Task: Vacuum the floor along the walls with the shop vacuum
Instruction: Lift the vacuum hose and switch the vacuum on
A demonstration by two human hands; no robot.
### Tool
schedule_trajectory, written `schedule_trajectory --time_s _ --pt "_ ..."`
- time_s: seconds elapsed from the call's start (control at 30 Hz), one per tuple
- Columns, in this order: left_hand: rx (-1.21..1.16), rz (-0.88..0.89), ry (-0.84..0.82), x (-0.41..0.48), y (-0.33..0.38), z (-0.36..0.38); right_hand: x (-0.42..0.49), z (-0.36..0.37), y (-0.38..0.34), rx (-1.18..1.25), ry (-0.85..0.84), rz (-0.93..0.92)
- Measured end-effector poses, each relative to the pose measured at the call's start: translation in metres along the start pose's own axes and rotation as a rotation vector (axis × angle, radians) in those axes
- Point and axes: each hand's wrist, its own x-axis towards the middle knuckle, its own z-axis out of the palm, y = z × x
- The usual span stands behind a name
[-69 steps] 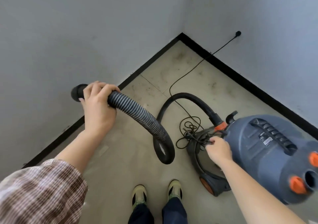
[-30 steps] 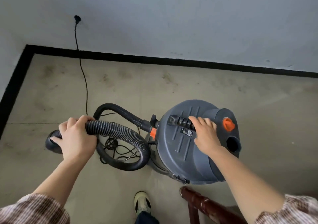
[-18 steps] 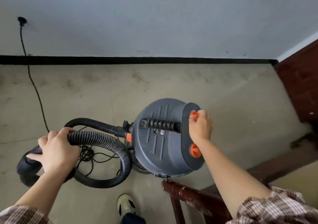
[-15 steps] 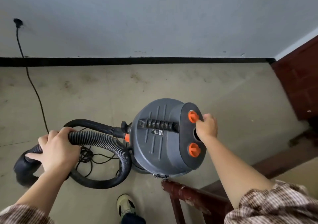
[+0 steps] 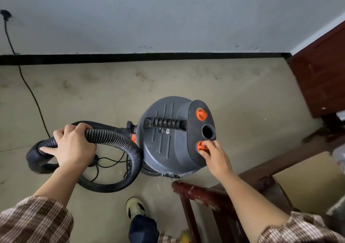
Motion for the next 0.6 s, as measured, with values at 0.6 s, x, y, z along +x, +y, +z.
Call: schedule_trajectory --time_s 0.6 --pt "-0.177 0.023 0.130 -0.034 -0.062 -0.006 0.005 0.021 -0.168 0.153 -0.075 -0.470"
